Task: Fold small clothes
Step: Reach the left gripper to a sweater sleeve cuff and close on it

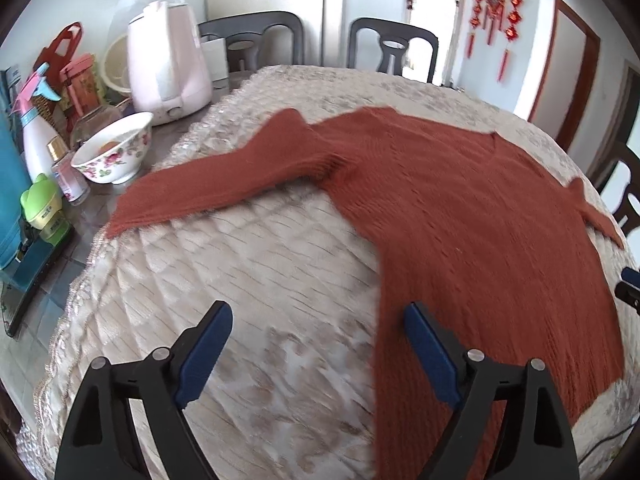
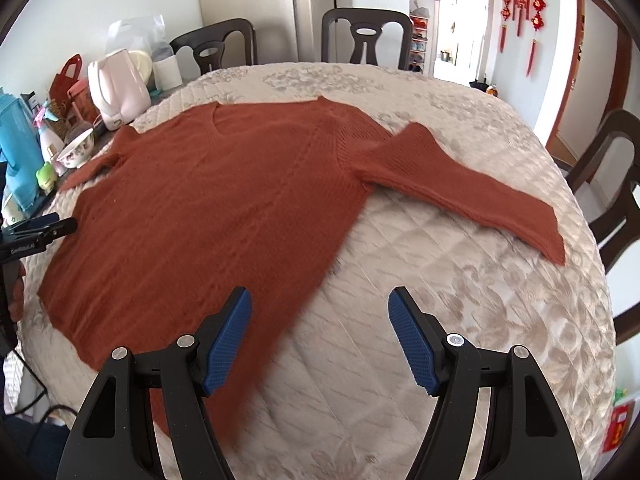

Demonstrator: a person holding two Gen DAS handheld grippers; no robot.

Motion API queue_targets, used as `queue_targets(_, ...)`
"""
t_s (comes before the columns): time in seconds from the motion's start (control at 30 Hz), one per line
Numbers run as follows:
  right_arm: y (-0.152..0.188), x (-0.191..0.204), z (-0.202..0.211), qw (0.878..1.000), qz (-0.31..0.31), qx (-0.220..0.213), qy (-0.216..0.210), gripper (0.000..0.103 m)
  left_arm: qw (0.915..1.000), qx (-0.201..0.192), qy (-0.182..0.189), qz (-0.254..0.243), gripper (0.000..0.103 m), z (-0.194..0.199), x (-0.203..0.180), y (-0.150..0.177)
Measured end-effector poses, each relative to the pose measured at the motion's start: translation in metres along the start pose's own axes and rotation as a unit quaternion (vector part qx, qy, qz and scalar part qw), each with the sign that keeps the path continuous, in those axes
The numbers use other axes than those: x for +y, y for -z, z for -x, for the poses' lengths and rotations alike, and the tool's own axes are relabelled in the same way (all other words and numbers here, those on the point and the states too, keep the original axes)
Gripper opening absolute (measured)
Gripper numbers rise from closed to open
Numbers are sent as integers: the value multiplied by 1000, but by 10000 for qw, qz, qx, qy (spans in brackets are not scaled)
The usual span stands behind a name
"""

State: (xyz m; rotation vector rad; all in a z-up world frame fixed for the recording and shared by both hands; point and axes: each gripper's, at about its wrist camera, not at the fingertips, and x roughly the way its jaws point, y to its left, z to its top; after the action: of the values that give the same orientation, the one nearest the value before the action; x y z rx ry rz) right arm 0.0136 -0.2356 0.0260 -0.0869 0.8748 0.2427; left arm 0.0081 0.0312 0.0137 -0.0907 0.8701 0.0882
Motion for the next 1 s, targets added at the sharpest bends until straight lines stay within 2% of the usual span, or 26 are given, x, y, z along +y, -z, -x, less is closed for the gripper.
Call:
queue_targets(0.27, -25, 24, -13, 9992, 329, -124, -165, 71, 9970, -204, -129, 732, 82, -12, 54, -24)
queue_targets(0.47, -44, 39, -21, 9979, 494, -248, -326, 71, 9868, -330, -353, 1547, 79, -24, 110, -40)
queue_targets(0.53, -48, 43, -24, 9974, 543, -280, -369, 71, 9823, -222, -182, 1849, 74, -30, 123, -41)
queue_targets(0.6, -50, 45, -26, 9971, 575, -283, -407, 71, 9779, -109, -5, 2088, 73, -37, 130, -39)
queue_targets(0.73, -53, 49, -31, 9967, 629, -256, -447, 71, 9771, -166, -24, 2121, 71, -40, 129, -40)
queue_targets(0.83, -55, 50, -35, 9966, 659, -225, -432, 71, 9779, -159, -175, 2076, 59, -49, 129, -49)
queue_targets(0.9, -55, 49, -36, 9967, 644, -223, -443, 71, 9786, -167, -327, 2026, 45, -50, 129, -52)
queue_targets(0.93, -55, 49, -37, 9967, 628, -224, -455, 71, 9783, -140, -379, 2032, 34, -52, 130, -53)
queue_targets(1.0, -55, 48, -37, 9968, 603, -220, -473, 71, 9775, -201, -469, 2049, 22, -52, 134, -55)
